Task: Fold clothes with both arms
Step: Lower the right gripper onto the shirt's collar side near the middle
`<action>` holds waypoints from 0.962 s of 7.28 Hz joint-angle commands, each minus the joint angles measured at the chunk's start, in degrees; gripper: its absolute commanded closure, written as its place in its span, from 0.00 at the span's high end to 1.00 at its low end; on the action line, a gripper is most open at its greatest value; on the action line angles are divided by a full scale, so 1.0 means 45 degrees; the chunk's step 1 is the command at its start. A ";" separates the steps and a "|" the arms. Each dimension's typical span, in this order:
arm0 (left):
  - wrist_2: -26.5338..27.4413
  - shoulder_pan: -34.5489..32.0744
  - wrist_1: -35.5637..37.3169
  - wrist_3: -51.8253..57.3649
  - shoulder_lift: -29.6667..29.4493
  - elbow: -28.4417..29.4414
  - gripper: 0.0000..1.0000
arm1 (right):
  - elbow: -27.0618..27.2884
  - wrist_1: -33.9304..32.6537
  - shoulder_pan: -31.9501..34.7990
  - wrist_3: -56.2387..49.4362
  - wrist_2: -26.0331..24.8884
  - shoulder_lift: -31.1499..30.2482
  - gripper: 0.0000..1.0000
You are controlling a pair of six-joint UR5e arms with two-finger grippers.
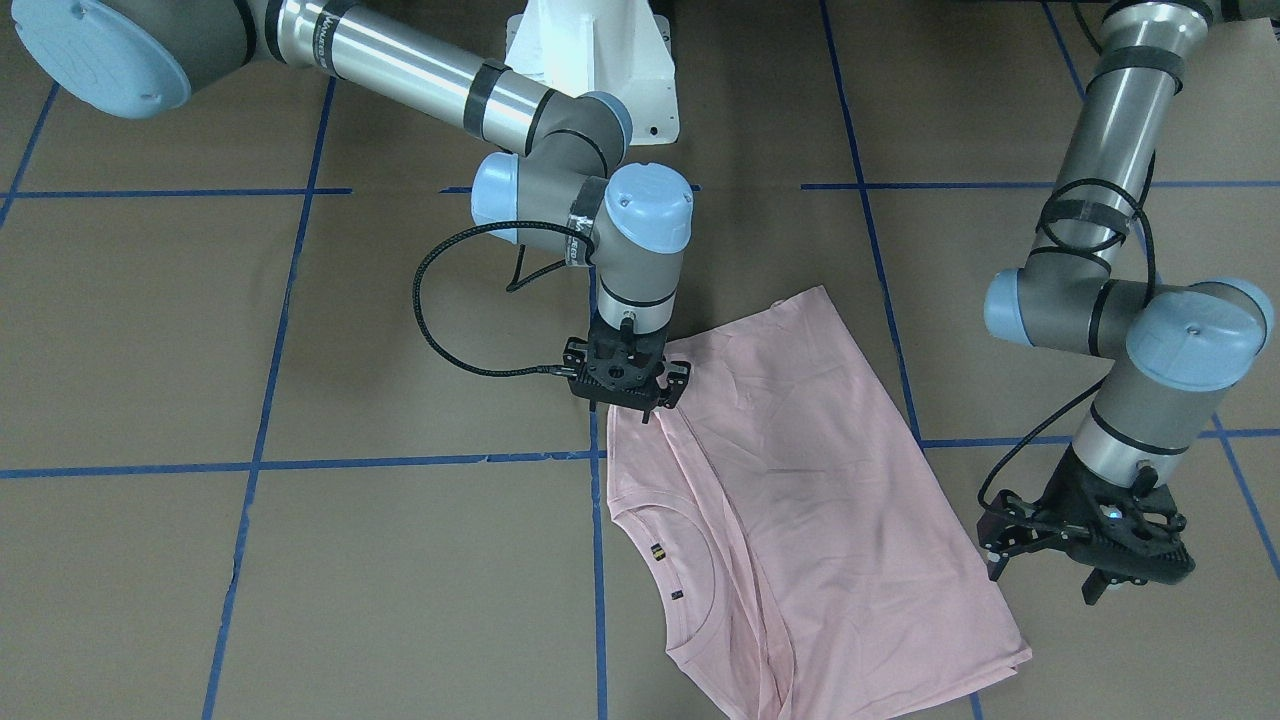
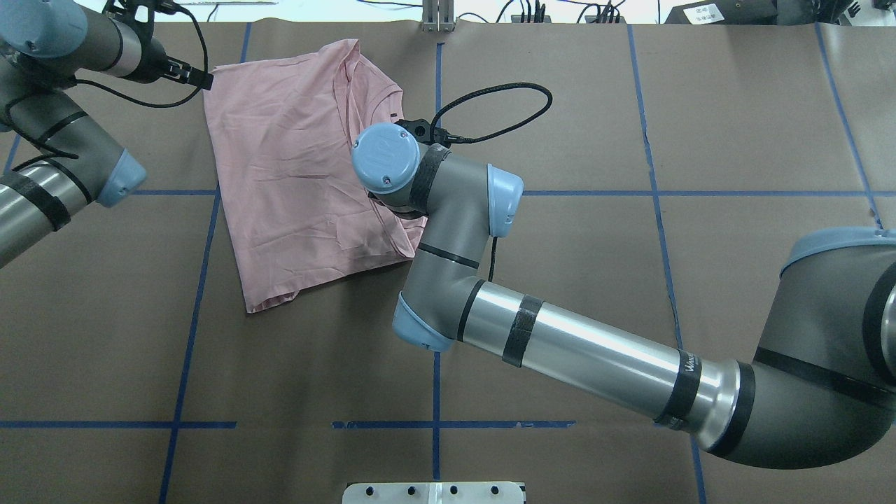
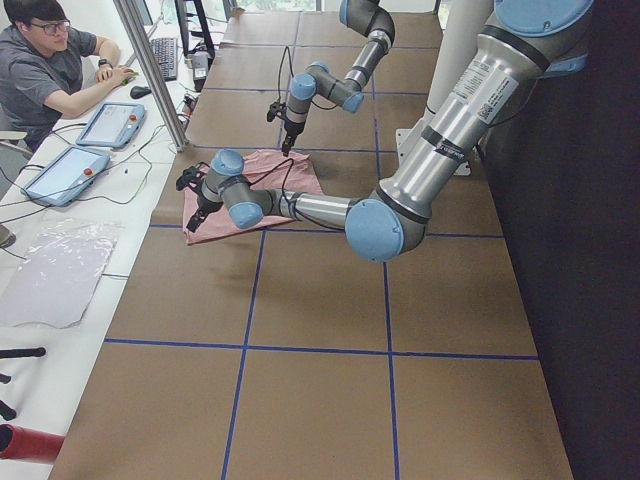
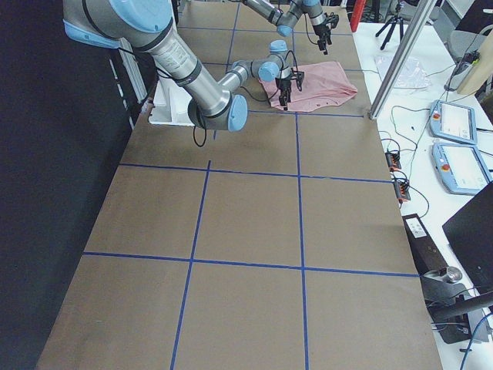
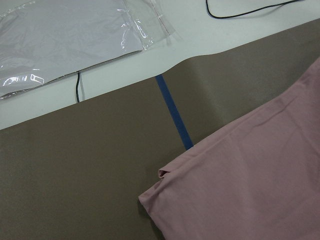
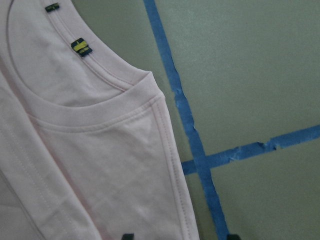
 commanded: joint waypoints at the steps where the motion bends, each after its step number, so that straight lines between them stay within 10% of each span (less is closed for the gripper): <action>1: 0.0000 0.0008 -0.0015 0.0017 0.0000 0.0000 1.00 | -0.0003 0.0008 -0.0108 0.0123 0.0000 -0.0004 0.61; 4: 0.0000 0.0008 -0.0015 0.0017 0.0000 0.0000 1.00 | -0.0003 0.0028 -0.0303 0.0222 -0.0291 -0.0004 0.55; 7: 0.0000 0.0008 -0.0015 0.0036 0.0000 0.0000 1.00 | 0.0017 0.0048 -0.0343 0.0145 -0.0352 -0.0063 0.00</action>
